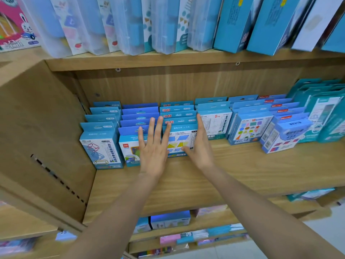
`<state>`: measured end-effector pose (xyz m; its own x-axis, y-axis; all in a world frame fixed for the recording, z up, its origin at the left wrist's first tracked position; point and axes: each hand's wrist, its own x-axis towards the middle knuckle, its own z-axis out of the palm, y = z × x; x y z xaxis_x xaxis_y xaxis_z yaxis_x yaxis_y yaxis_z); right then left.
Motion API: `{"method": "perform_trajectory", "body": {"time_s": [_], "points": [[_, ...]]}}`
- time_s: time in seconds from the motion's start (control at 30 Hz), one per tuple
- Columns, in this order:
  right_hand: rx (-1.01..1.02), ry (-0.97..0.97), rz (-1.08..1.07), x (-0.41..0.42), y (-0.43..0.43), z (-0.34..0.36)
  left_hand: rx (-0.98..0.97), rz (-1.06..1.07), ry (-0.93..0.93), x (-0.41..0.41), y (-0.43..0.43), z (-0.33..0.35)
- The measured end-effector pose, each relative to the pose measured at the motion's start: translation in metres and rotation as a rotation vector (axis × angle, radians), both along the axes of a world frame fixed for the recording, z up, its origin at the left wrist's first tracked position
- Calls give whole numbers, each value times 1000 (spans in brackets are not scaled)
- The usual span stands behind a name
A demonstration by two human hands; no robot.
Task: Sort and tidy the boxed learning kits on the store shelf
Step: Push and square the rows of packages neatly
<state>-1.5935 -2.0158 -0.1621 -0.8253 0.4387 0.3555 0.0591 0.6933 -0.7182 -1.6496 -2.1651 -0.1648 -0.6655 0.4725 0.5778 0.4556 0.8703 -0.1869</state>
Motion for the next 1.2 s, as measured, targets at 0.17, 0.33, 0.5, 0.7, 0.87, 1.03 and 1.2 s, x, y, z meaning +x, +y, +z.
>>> {"method": "perform_trajectory", "body": {"time_s": [0.17,0.33,0.5,0.7,0.87,1.03,1.2], "points": [[83,-26,-10,-1,-1,1,20,5,8,2,3,1],[182,-14,15,6,7,3,10,-53,23,11,2,5],[190,83,100,24,28,6,1,-101,36,23,22,7],[370,19,-106,24,67,8,-32,-125,17,24,57,3],[442,-154,-98,12,78,0,-33,-13,44,15,70,-9],[482,-123,-166,-5,87,-10,-29,-5,47,8,73,-11],[490,-113,-224,-15,86,-13,-25,-14,42,7,72,-9]]}}
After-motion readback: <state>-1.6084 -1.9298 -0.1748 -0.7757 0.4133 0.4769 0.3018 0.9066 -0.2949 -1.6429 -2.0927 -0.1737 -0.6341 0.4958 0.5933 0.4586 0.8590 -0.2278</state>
